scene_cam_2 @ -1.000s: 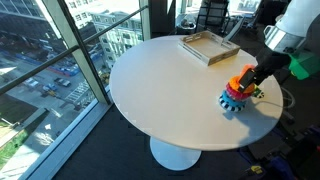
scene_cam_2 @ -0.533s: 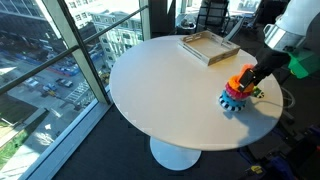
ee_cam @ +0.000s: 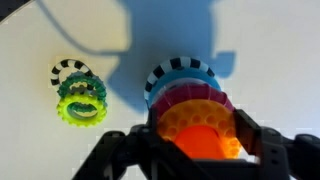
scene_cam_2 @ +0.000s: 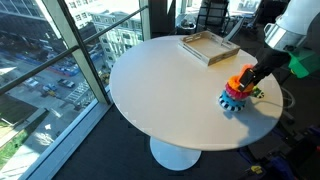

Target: Put the orange ring on the table

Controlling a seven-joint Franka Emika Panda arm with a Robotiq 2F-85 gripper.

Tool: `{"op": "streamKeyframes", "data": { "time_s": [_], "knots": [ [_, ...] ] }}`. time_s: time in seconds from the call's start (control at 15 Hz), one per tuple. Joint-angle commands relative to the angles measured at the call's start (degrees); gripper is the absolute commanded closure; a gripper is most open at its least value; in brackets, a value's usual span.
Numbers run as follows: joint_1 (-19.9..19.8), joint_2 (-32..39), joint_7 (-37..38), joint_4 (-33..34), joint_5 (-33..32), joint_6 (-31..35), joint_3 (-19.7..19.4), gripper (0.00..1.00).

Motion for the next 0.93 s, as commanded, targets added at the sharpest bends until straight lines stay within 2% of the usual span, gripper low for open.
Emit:
{"op": "streamKeyframes", "data": {
  "time_s": [0.0, 0.27, 0.87],
  "knots": [
    [0.4, -2.2, 0.2, -0.6, 0.6, -0.5, -0.1, 0.27],
    [0.4, -4.2, 0.1, -0.9, 0.7, -1.1, -0.1, 0.24],
    [1.0, -11.9, 0.1, -1.4, 0.9, -3.8, 0.0, 0.28]
  ]
}}
